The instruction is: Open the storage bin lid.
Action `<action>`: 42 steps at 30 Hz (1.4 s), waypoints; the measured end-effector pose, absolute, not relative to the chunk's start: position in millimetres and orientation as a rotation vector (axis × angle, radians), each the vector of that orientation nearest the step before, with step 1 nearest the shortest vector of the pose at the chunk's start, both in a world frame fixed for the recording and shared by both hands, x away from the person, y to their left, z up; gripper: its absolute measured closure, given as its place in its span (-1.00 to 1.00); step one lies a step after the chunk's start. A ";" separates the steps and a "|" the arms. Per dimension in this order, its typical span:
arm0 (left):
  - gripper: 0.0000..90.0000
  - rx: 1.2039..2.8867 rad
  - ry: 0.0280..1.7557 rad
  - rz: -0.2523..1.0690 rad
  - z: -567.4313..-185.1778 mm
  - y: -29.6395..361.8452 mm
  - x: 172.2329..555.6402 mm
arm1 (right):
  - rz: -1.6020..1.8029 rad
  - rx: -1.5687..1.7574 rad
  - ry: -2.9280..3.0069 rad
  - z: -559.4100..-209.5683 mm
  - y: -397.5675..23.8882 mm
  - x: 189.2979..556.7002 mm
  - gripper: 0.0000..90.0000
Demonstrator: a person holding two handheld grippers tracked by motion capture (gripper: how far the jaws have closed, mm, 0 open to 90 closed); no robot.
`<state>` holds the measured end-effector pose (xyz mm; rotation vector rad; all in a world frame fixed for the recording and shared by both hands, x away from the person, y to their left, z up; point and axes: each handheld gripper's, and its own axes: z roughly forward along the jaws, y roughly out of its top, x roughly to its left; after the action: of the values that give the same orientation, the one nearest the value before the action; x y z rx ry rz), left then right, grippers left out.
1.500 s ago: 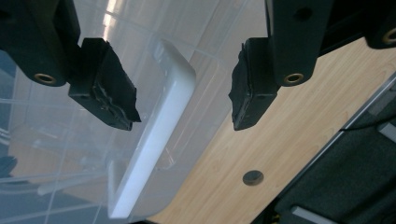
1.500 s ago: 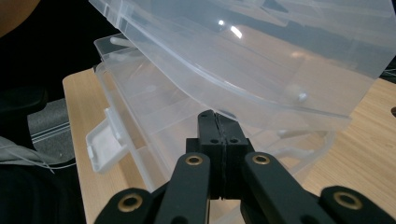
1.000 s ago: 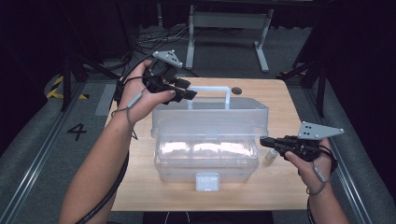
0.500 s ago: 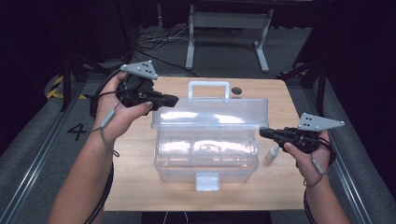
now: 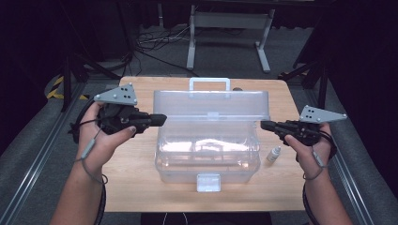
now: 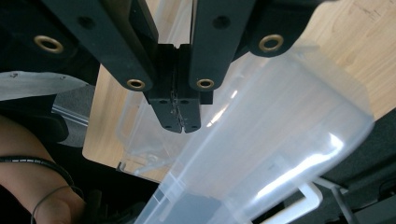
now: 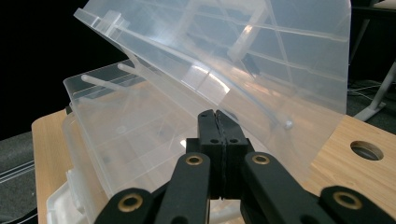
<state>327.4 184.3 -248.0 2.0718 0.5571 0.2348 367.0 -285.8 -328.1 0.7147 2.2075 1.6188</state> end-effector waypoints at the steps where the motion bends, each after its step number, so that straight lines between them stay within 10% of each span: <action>1: 1.00 2.072 0.559 0.235 -251.5 185.2 326.1 | 1.619 0.717 2.205 -327.7 -285.7 367.3 1.00; 42: 1.00 1.942 0.777 0.408 -311.8 186.6 354.6 | 1.653 0.736 2.164 -327.9 -281.6 372.1 1.00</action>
<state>354.6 186.6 -311.8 1.9415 0.7769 0.4078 372.1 -281.6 -327.9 0.7362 2.1642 1.6534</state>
